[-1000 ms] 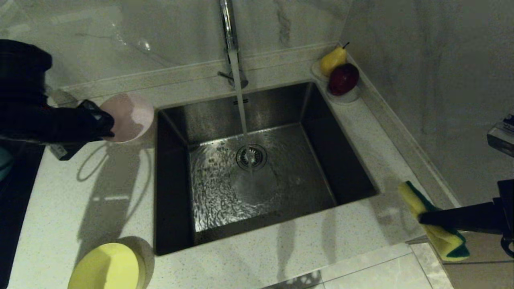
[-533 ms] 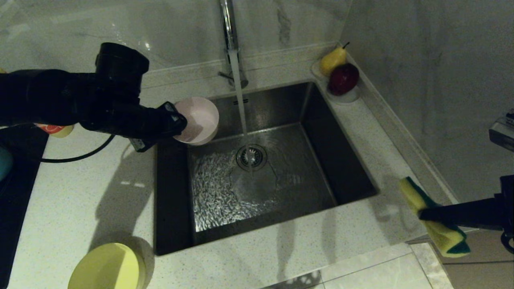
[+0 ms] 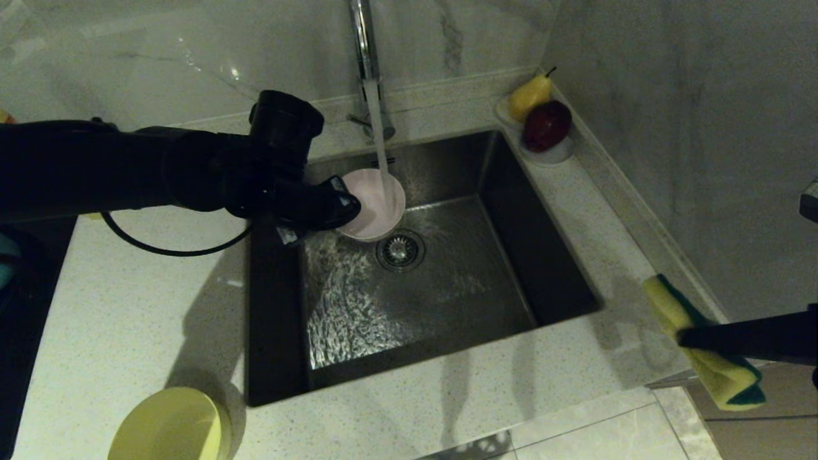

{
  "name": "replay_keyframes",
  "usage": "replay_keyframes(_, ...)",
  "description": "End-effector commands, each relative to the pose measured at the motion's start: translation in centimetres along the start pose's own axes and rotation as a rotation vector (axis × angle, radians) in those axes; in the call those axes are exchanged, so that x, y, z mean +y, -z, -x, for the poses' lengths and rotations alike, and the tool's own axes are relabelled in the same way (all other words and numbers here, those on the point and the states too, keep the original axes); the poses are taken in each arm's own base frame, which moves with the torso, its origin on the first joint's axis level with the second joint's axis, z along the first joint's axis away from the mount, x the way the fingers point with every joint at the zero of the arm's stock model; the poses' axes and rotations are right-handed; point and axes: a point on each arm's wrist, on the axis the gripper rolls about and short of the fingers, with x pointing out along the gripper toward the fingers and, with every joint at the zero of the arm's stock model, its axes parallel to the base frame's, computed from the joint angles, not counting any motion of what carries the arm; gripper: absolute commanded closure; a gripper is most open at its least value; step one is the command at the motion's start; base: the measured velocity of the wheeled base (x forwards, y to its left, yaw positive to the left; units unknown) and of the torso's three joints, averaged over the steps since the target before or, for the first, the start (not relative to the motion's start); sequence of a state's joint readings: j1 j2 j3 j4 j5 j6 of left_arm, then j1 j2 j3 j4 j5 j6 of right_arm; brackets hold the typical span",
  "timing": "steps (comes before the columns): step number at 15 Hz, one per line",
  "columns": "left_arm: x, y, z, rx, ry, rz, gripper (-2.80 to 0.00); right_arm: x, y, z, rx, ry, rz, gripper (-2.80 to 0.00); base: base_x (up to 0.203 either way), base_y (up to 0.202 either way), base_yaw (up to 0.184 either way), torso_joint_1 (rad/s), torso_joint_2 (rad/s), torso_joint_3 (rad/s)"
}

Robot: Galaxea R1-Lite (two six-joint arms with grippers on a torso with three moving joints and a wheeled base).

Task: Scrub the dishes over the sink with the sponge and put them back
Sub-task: Wash the bowl

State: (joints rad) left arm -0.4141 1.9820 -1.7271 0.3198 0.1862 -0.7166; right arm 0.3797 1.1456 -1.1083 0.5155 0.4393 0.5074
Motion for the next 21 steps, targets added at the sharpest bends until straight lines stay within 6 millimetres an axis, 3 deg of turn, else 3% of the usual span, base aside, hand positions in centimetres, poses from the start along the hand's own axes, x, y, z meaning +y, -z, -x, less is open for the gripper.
replay_keyframes(1, -0.8, 1.2, -1.6, 0.023, -0.009, -0.013, 0.0, 0.2, 0.2, 0.3, -0.001, -0.012, 0.005, 0.0, 0.0, 0.0, 0.0, 0.0, 0.0, 0.0)
replay_keyframes(9, -1.1, 1.9, -1.3, 0.047, -0.013, 0.009, 0.0, 0.2, 0.2, 0.2, 0.001, -0.01, 0.003, 0.0, 0.0, 0.0, 0.0, 0.0, 0.0, 0.0)
replay_keyframes(15, -0.7, 1.9, 1.8, 0.064, -0.02, 0.016, 0.0, 0.0, 0.3, 0.0, 0.01, -0.009, 0.0, 0.0, 0.0, 0.0, 0.0, 0.0, 0.0, 0.0)
replay_keyframes(21, -0.7, 0.2, 3.2, -0.25, -0.148, -0.044, 0.0, 0.1, 0.5, 0.2, 0.017, -0.021, 0.002, 0.0, 0.0, 0.0, 0.0, 0.0, 0.0, 0.0)
